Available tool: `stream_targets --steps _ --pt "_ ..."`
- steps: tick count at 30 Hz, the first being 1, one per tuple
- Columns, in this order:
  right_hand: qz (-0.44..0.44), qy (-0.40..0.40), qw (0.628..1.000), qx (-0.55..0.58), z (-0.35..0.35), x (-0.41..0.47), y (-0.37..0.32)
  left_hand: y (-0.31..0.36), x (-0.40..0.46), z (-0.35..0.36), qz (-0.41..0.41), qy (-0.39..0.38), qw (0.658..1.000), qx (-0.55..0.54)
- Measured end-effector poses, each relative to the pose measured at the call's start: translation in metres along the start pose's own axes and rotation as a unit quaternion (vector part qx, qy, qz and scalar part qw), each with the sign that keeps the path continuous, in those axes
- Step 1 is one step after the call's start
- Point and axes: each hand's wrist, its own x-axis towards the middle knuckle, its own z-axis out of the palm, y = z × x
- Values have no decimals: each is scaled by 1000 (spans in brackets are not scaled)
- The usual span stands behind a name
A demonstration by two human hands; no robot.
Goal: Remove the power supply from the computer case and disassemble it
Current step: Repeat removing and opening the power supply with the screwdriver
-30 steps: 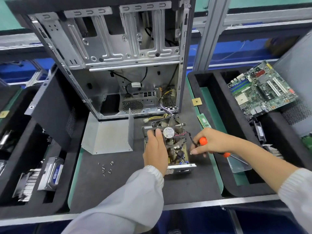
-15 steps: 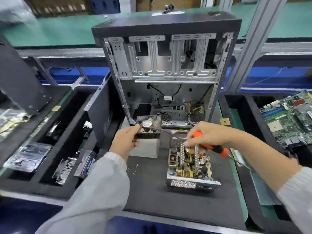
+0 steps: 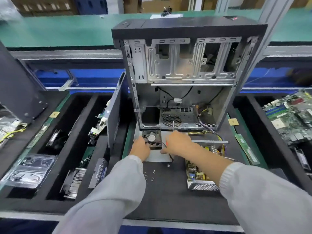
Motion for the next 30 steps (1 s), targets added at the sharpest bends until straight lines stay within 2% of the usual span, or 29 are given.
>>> stream_targets --steps 2,5,9,13,16,19,24,30 --pt "11 40 994 102 -17 -7 12 5 -3 -5 35 4 999 -24" --pt "21 123 946 299 -56 -34 48 21 -12 -9 128 7 989 -74" --pt "5 209 891 403 -80 -74 82 47 -28 10 221 -21 970 -101" --pt "-31 330 812 481 -62 -87 83 55 -46 39 193 -91 970 -114" --pt "-29 372 763 527 -42 -92 79 43 -59 65 175 -148 972 -61" --pt "-42 385 753 533 -26 -93 79 32 -61 85 147 -161 974 -66" --pt "-57 350 746 564 -15 -92 85 35 -54 99 94 -172 973 -126" --pt "-109 290 726 614 -4 -106 87 23 -53 109 111 -191 970 -104"
